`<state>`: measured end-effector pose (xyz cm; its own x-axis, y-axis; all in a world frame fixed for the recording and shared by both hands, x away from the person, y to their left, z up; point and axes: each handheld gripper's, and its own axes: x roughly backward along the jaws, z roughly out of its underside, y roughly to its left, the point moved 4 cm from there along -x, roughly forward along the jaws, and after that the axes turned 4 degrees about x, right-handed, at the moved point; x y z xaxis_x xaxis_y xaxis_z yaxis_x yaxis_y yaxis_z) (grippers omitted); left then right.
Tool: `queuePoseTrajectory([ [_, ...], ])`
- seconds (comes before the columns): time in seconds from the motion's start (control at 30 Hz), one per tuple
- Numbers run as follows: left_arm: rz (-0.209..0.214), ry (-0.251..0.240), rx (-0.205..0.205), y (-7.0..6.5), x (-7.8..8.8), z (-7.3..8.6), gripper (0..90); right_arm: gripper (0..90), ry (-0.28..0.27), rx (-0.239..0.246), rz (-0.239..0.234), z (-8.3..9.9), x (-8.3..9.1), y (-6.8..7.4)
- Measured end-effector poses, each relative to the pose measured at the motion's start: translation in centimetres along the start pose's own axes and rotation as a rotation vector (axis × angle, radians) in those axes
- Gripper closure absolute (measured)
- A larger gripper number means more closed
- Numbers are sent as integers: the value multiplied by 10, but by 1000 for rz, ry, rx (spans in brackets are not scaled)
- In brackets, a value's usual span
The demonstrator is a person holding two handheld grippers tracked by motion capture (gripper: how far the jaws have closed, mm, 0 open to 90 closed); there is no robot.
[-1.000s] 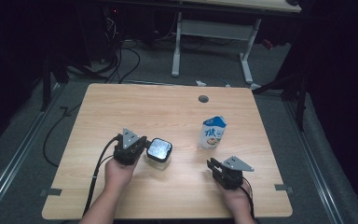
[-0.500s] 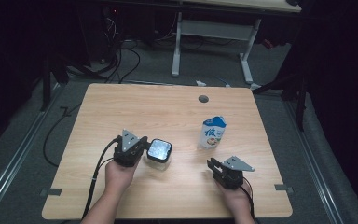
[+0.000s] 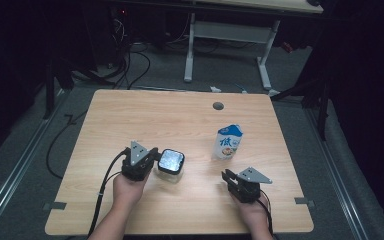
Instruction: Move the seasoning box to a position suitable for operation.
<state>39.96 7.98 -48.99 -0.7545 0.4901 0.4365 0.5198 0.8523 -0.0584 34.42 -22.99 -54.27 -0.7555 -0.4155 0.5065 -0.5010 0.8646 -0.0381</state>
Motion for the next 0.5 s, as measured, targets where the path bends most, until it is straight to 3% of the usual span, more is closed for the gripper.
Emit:
queuePoseTrajectory([
  [0.2,-14,-1,-8,-1,0,1,900,769,0,1,0,0,-1,0],
  [0.4,-24,46,-2,4,-4,9,900,769,0,0,-1,0,-1,0],
  [0.5,-33,36,-12,3,-5,12,900,768,-1,0,-3,0,-1,0],
])
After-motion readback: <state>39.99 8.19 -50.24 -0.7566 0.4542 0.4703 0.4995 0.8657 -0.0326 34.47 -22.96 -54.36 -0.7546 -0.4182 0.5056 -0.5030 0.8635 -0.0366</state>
